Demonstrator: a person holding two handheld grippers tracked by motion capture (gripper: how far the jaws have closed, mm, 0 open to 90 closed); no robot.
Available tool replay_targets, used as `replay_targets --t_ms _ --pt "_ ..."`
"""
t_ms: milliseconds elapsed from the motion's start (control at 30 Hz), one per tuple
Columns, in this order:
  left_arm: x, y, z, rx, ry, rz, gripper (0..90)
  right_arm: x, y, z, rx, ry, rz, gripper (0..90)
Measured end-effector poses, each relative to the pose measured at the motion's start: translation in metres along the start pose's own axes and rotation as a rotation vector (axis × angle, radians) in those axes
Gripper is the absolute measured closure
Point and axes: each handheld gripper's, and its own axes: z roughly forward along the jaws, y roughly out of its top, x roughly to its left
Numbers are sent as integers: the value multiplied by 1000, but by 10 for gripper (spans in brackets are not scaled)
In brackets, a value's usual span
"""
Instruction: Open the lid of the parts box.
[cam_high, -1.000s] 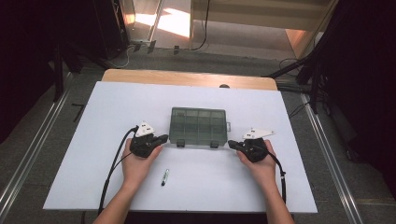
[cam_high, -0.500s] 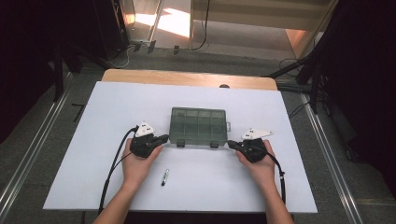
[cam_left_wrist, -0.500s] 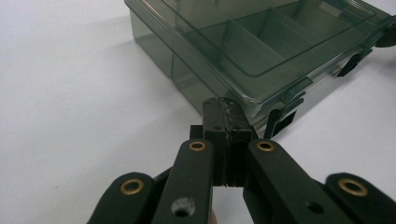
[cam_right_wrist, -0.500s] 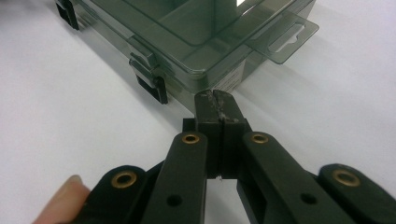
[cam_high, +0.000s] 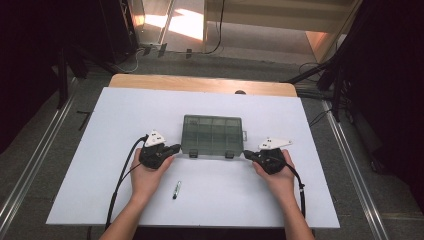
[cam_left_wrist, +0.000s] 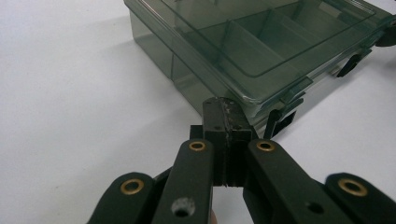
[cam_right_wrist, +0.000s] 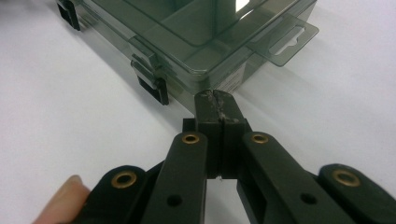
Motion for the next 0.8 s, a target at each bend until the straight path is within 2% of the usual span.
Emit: replay_targets --t_ms 467,800 --pt "0 0 0 -5 -4 0 900 0 2 -2 -17 6 4 900" --pt "0 1 -2 -14 -4 3 900 3 6 -8 -59 7 10 900"
